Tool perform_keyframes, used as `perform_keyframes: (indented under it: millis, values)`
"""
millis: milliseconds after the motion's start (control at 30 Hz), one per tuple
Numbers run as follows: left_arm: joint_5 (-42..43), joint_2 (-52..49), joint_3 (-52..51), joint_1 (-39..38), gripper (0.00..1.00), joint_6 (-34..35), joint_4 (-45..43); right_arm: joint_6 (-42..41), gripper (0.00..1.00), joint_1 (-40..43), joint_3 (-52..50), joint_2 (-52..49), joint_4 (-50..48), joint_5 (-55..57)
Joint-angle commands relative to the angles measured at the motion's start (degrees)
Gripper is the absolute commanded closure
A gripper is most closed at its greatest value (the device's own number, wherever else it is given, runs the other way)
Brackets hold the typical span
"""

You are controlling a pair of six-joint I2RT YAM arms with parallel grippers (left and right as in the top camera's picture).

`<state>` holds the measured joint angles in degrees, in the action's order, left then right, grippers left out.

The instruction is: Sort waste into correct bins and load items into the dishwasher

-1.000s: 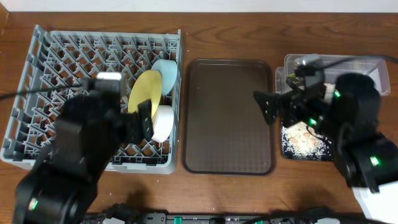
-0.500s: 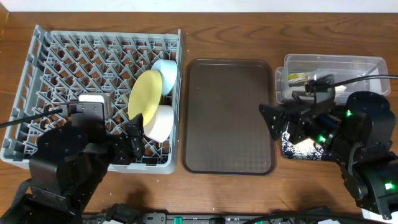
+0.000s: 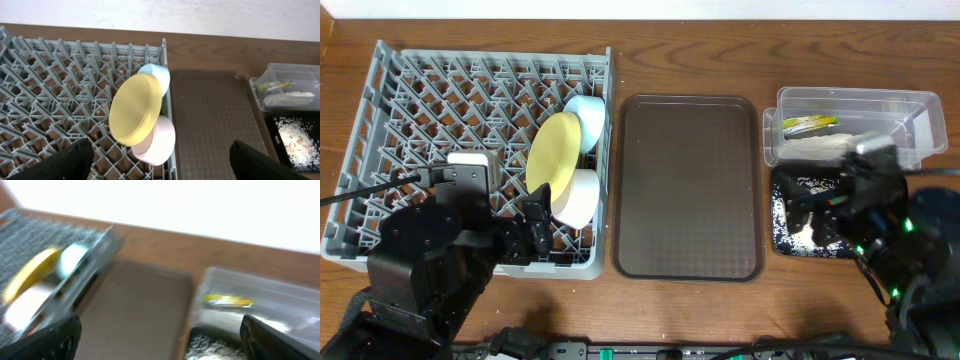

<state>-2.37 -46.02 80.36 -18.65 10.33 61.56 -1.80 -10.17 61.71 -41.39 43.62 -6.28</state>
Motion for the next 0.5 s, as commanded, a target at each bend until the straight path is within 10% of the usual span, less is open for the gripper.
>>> perform_keyframes:
  millis: [0, 467]
  values:
    - [0.4, 0.0, 0.9, 0.0, 0.10, 0.1, 0.2, 1.5, 0.01, 3.5, -7.7, 4.7, -3.8, 6.3]
    - [0.4, 0.0, 0.9, 0.0, 0.10, 0.1, 0.2, 2.9, 0.01, 7.3, -42.3, 32.8, -25.0, 2.8]
